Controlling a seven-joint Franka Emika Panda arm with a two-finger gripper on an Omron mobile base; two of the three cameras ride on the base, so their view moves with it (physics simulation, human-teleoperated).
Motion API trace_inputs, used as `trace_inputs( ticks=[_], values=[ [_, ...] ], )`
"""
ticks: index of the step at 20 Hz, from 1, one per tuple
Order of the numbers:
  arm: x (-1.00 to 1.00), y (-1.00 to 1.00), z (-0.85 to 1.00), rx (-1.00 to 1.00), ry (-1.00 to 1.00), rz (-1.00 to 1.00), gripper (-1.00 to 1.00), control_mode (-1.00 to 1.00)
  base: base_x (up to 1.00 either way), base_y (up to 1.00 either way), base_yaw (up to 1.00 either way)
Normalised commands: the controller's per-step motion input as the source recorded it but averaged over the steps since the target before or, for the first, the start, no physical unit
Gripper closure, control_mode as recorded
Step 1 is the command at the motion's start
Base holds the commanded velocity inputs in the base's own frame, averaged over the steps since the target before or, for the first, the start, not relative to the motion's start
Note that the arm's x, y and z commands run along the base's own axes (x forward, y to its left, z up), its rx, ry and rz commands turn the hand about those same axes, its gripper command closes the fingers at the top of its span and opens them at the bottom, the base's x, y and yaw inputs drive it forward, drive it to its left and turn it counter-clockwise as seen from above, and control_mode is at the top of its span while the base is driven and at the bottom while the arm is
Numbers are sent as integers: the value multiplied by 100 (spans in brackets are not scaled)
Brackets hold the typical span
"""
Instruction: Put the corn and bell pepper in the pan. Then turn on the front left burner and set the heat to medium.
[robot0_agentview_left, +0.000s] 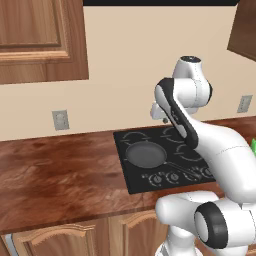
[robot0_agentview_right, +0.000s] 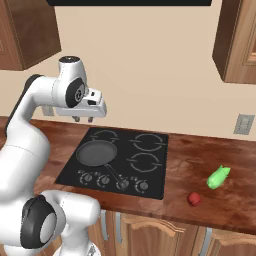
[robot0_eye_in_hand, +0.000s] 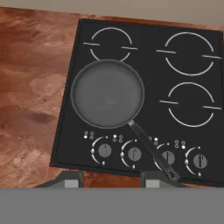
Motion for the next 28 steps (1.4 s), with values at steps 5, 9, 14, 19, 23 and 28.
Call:
trace_inputs(
  ticks=[5, 9, 14, 19, 23, 28],
  values=[
    [-11, -9, -2, 0, 0, -6, -100, -100, 0, 0, 0],
    [-10, -28, -17, 0, 0, -14, -100, -100, 0, 0, 0],
    [-15, -51, -19, 0, 0, -13, -100, -100, 0, 0, 0],
    [-2, -68, -14, 0, 0, -7, -100, -100, 0, 0, 0],
    [0, -60, -17, 0, 0, -2, -100, -100, 0, 0, 0],
    [0, -36, -19, 0, 0, 0, -100, -100, 0, 0, 0]
  ],
)
